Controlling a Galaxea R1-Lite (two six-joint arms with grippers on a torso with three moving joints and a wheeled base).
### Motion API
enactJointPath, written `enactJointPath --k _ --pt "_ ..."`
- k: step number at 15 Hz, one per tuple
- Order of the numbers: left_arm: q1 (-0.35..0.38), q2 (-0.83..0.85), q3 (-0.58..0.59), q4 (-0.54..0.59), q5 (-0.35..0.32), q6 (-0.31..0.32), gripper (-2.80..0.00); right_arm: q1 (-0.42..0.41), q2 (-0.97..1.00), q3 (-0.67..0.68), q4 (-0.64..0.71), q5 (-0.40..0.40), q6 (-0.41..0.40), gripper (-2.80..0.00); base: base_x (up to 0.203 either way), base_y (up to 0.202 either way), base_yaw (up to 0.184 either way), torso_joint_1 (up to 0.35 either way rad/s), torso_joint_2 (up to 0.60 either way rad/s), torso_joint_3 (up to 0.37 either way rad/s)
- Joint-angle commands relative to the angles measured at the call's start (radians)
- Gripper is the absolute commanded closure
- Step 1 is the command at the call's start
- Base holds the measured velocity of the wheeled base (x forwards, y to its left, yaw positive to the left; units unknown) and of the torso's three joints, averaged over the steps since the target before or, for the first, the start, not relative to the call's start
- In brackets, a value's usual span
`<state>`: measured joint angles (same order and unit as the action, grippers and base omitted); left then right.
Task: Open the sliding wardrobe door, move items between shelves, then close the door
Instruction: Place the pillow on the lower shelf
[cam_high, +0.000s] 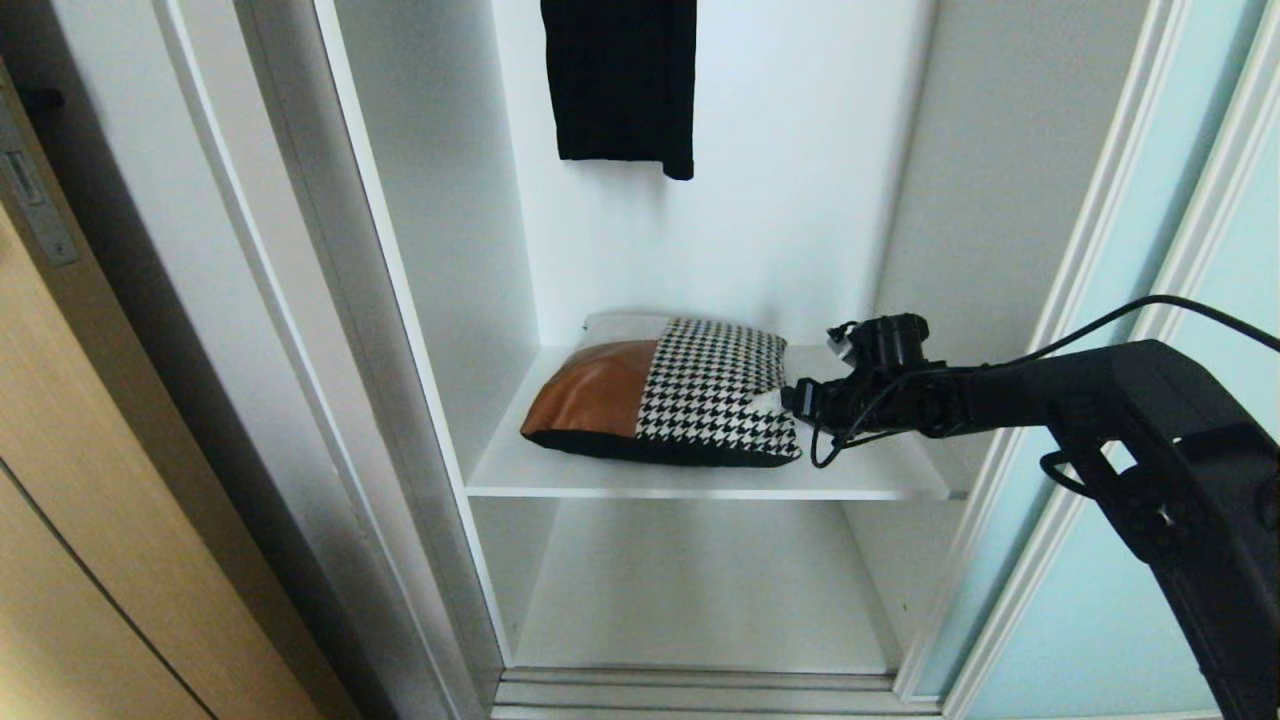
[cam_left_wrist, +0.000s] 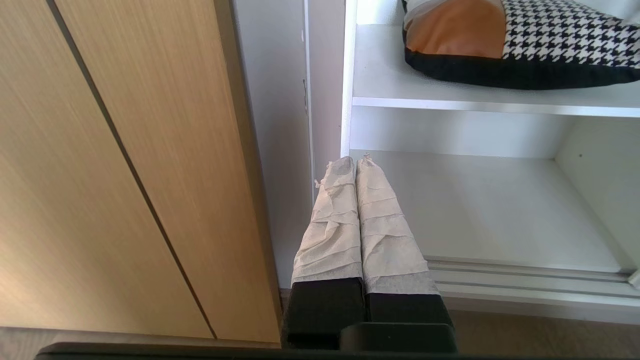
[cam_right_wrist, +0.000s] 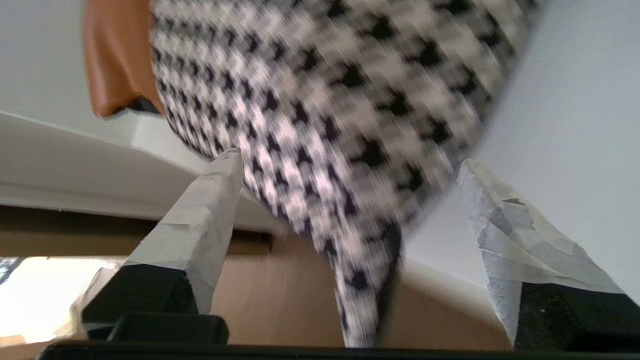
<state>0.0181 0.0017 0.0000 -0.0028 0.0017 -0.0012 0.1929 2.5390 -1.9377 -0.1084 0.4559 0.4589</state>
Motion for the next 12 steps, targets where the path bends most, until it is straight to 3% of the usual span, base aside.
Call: enactJointPath --k 1,12 --pt "0.0 0.001 0.0 0.0 0.0 0.0 0.0 0.013 0.053 0.0 -0.077 -0.004 0.004 -2.8 0.0 0.0 0.0 0.0 0.0 0.0" --pt "0.0 0.001 0.0 0.0 0.0 0.0 0.0 0.017 0.056 0.009 -0.021 -0.002 0.002 -2.8 0.0 0.0 0.0 0.0 0.0 0.0"
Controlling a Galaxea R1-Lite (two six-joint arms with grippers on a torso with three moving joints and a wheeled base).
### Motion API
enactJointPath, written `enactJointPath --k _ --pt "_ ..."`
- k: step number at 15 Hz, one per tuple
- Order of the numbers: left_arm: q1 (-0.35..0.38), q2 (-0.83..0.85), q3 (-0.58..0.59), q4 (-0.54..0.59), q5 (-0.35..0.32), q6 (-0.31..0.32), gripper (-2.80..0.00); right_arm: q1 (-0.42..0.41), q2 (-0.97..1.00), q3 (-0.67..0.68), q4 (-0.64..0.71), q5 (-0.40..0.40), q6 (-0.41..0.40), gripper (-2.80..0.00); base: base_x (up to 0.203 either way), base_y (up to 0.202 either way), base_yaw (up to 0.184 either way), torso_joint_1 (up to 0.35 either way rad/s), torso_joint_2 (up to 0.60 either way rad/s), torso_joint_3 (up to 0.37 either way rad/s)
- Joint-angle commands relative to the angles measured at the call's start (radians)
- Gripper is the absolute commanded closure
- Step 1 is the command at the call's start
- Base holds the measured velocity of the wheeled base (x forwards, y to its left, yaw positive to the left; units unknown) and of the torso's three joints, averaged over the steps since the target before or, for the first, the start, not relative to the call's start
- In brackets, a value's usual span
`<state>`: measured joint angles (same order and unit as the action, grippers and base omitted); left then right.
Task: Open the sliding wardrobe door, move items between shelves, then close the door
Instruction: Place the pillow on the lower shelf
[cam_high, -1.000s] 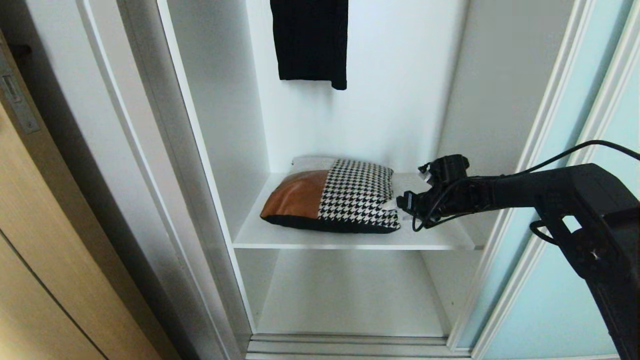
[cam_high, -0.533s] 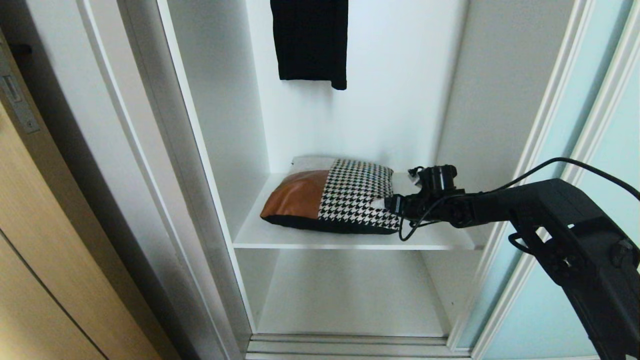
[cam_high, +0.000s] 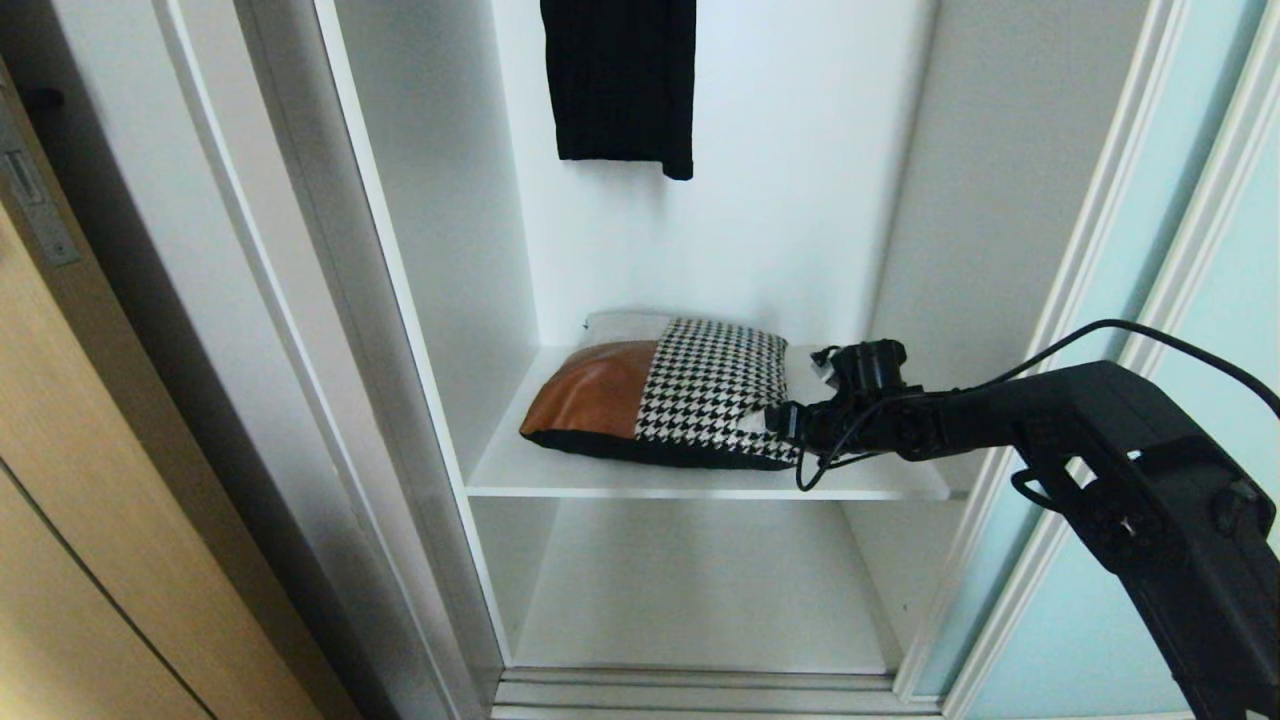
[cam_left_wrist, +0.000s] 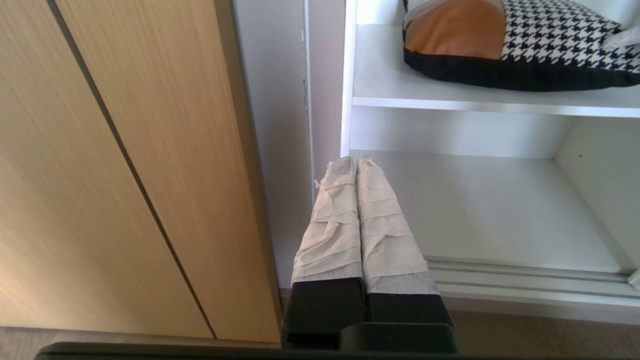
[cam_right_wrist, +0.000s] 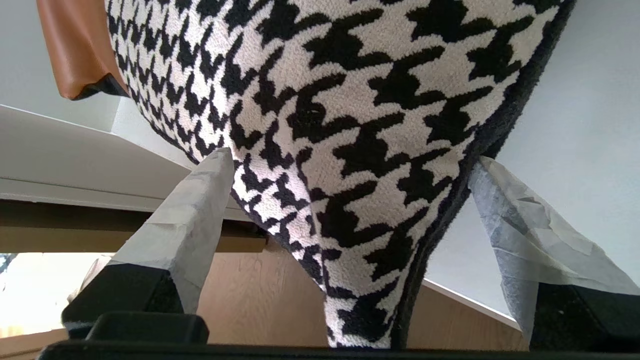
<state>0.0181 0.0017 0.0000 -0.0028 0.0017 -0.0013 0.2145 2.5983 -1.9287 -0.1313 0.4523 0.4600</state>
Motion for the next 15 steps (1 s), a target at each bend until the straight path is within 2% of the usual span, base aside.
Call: enactJointPath --k 1,8,9,15 --pt "0.0 0.001 0.0 0.0 0.0 0.0 0.0 -0.004 0.002 0.001 0.0 0.003 0.0 -2.8 0.0 0.0 0.0 0.0 0.0 0.0" --pt "0.0 0.001 0.0 0.0 0.0 0.0 0.0 -0.004 0.026 -0.007 -0.076 0.006 0.005 -2.8 0.0 0.0 0.0 0.0 0.0 0.0" --pt "0.0 0.001 0.0 0.0 0.0 0.0 0.0 -0.004 0.022 -0.008 -0.07 0.006 0.003 0.0 0.0 0.0 0.0 0.0 0.0 0.0" --pt "0.0 0.001 0.0 0.0 0.0 0.0 0.0 -0.004 0.014 -0.007 -0.018 0.026 0.005 0.0 0.0 0.0 0.0 0.0 0.0 0.0"
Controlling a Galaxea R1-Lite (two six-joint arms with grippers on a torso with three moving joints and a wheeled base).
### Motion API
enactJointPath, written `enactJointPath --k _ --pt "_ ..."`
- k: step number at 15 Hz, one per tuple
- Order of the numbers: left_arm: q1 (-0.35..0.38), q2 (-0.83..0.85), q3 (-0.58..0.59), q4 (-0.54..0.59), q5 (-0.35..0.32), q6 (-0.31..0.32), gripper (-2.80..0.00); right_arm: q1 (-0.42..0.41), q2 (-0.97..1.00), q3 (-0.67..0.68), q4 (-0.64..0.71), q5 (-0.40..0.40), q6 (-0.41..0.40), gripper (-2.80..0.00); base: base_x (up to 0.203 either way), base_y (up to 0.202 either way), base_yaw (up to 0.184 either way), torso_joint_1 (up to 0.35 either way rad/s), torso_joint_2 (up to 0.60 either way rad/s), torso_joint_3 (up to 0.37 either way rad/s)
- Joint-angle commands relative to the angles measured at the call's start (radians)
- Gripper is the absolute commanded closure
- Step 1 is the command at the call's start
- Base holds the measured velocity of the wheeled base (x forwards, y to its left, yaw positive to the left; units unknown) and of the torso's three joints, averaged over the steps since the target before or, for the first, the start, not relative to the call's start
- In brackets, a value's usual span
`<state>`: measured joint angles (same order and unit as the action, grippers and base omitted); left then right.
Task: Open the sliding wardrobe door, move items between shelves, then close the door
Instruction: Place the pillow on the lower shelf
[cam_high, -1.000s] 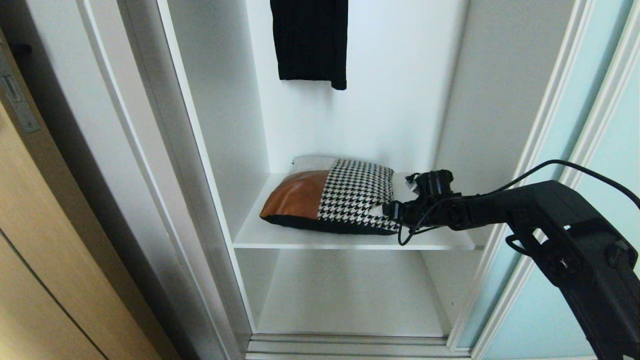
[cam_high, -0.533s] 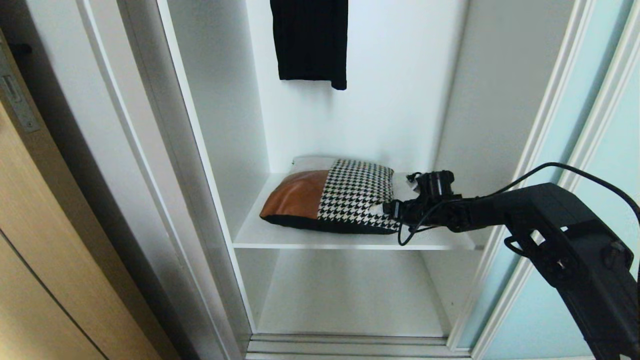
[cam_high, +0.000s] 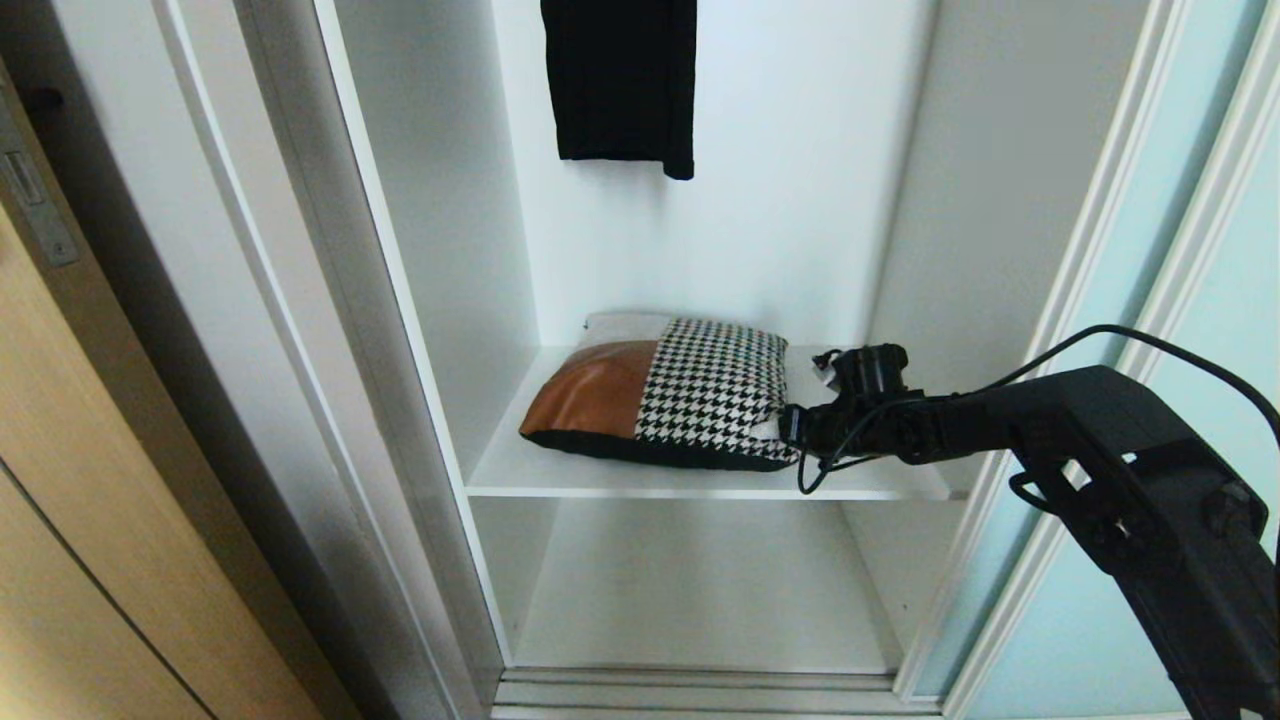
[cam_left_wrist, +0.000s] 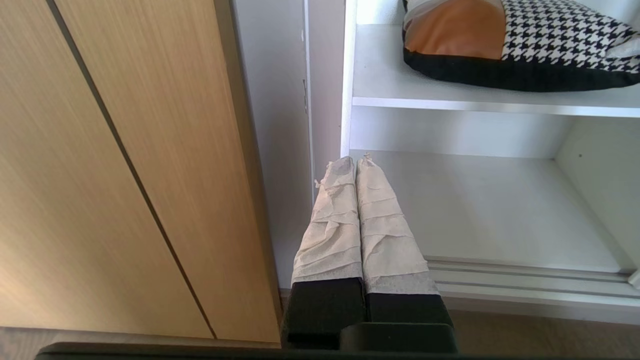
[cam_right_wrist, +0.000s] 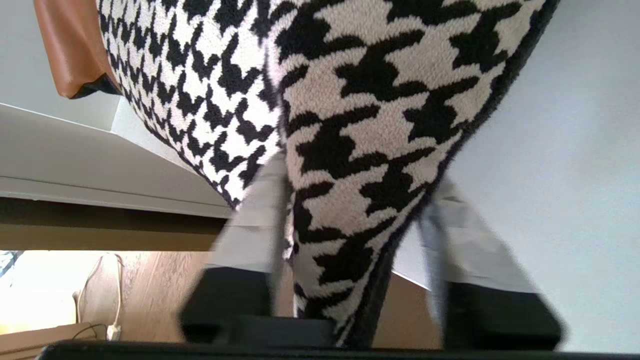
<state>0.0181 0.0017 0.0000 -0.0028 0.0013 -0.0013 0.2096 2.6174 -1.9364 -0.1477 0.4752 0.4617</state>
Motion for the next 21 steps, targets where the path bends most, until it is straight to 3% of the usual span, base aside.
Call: enactJointPath --k 1,5,8,12,15,19,21 --pt "0.0 0.001 0.0 0.0 0.0 0.0 0.0 -0.001 -0.004 0.004 -0.001 0.002 0.011 0.0 0.0 0.0 0.0 0.0 0.0 0.0" --pt "0.0 0.001 0.0 0.0 0.0 0.0 0.0 -0.032 -0.072 0.038 0.023 -0.01 0.061 0.0 0.0 0.0 0.0 0.0 0.0 0.0" --pt "0.0 0.001 0.0 0.0 0.0 0.0 0.0 -0.111 -0.14 0.094 0.024 -0.01 0.065 0.0 0.0 0.0 0.0 0.0 0.0 0.0" --pt "0.0 0.001 0.0 0.0 0.0 0.0 0.0 -0.203 -0.223 0.134 0.02 -0.006 0.133 0.0 0.0 0.0 0.0 0.0 0.0 0.0" --pt "0.0 0.002 0.001 0.002 0.002 0.009 0.0 -0.22 -0.265 0.26 -0.026 -0.004 0.13 0.0 0.0 0.0 0.0 0.0 0.0 0.0" --pt "0.0 0.001 0.0 0.003 0.003 0.01 0.0 -0.239 -0.322 0.498 -0.199 -0.005 0.089 0.0 0.0 0.0 0.0 0.0 0.0 0.0" --pt "0.0 0.001 0.0 0.003 0.002 0.01 0.0 -0.24 -0.324 0.513 -0.217 -0.006 0.077 0.0 0.0 0.0 0.0 0.0 0.0 0.0"
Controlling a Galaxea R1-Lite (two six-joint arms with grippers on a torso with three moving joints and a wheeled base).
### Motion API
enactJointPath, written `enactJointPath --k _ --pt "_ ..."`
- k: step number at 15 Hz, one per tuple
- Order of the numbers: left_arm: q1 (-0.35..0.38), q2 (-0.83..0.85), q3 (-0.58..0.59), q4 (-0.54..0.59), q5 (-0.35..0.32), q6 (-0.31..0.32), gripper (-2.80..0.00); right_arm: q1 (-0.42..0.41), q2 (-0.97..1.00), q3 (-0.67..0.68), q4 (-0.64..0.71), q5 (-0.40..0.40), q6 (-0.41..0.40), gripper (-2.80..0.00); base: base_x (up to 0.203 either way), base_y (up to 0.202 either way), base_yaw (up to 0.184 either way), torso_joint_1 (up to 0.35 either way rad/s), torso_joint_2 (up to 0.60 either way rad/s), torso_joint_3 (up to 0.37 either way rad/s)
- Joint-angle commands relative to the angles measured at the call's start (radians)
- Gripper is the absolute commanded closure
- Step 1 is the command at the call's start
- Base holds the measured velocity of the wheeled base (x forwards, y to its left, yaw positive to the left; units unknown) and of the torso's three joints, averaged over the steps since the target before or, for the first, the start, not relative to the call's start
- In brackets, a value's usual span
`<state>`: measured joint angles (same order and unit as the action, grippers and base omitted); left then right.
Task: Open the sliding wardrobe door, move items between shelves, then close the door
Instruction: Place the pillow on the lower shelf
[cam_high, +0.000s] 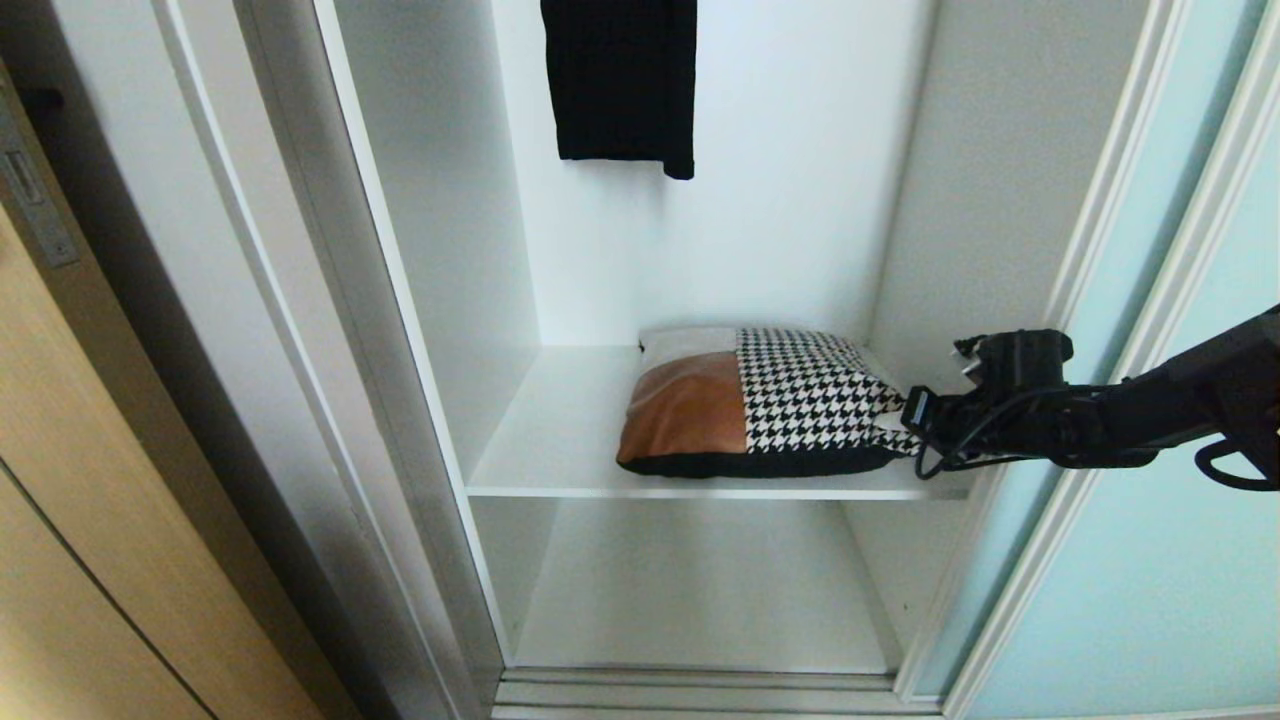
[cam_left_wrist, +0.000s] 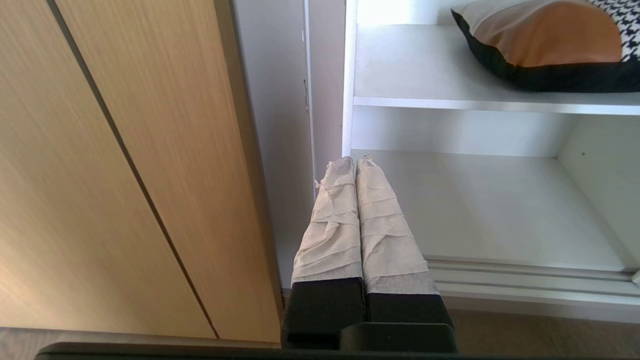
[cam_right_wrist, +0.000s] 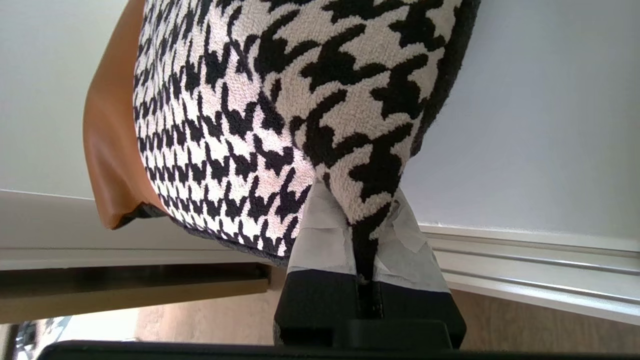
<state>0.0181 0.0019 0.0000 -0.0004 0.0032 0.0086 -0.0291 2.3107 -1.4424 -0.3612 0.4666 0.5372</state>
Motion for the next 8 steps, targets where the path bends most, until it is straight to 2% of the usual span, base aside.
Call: enactJointPath --k 1,3,5,8 --pt "0.0 0.002 -0.003 0.01 0.003 0.004 0.0 0.0 -0.022 0.022 -0.003 0.004 0.003 0.0 0.0 0.0 0.0 0.0 0.0 0.0" --pt "0.001 0.012 -0.052 0.077 0.001 0.028 0.0 0.006 -0.027 0.024 -0.001 0.004 0.008 0.0 0.0 0.0 0.0 0.0 0.0 0.0" --pt "0.001 0.101 -0.173 0.142 -0.023 0.032 0.0 0.015 -0.03 0.04 -0.004 0.003 0.006 0.0 0.0 0.0 0.0 0.0 0.0 0.0" --pt "0.001 0.416 -0.342 0.178 -0.153 0.033 0.0 0.018 -0.031 0.044 -0.004 0.004 0.006 0.0 0.0 0.0 0.0 0.0 0.0 0.0"
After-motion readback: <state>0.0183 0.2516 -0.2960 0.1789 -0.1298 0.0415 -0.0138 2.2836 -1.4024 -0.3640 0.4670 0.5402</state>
